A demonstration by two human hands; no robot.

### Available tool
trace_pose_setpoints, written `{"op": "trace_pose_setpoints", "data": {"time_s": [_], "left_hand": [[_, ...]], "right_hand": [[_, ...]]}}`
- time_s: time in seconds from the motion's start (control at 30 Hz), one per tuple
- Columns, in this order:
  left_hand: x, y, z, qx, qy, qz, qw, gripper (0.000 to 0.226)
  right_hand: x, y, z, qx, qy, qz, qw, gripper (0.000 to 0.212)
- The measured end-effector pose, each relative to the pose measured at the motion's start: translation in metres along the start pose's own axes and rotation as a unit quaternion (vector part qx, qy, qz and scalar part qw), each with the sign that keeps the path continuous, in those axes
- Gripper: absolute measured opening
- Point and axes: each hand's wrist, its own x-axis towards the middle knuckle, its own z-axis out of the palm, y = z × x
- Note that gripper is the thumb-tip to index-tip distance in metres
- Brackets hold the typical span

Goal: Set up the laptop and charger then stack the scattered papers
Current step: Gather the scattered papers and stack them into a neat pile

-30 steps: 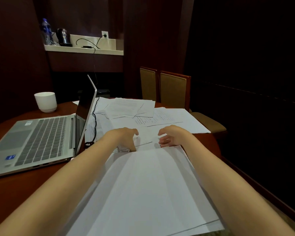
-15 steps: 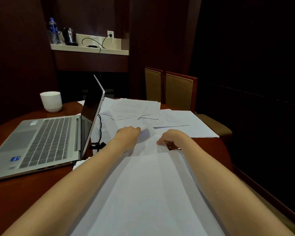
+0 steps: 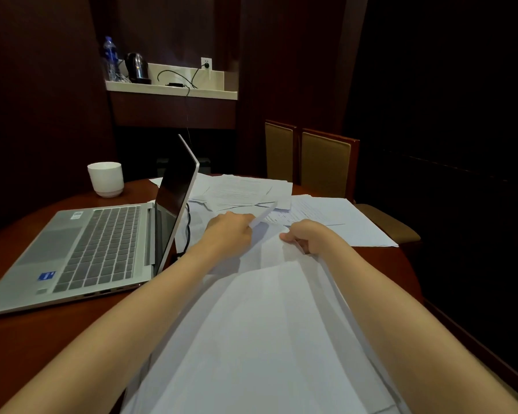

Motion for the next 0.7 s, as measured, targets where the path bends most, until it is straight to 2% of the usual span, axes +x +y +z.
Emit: {"op": "trace_pose_setpoints", "data": {"time_s": [0.13,0.2,0.27,0.37,0.5,0.63,0.7], "left_hand": [[-0.006,0.009,-0.001,0.004,-0.035,0.085,0.996,0.017],[-0.007,0.015,0.0,0.019,-0.051,0.119,0.991,0.025],[-0.008,0.02,0.003,0.026,-0.056,0.139,0.988,0.035],[-0.009,0.024,0.005,0.006,-0.061,0.15,0.987,0.038],[-0.013,0.025,0.006,0.024,-0.071,0.156,0.985,0.044],[-0.011,0.029,0.006,-0.002,-0.082,0.154,0.985,0.059],[-0.01,0.032,0.004,-0.011,-0.056,0.143,0.988,0.055]], "right_hand": [[-0.009,0.006,-0.009,0.031,-0.045,-0.004,0.999,0.017],[-0.011,0.011,-0.007,0.037,-0.041,-0.009,0.998,0.01],[-0.012,0.014,-0.003,0.035,-0.038,-0.005,0.999,0.016],[-0.015,0.015,-0.002,0.032,-0.019,0.006,0.999,0.027],[-0.014,0.013,-0.006,0.065,0.039,-0.013,0.997,0.01],[-0.016,0.011,-0.009,0.09,0.029,-0.038,0.995,0.023],[-0.02,0.007,-0.01,0.108,0.05,-0.066,0.991,0.016]]}}
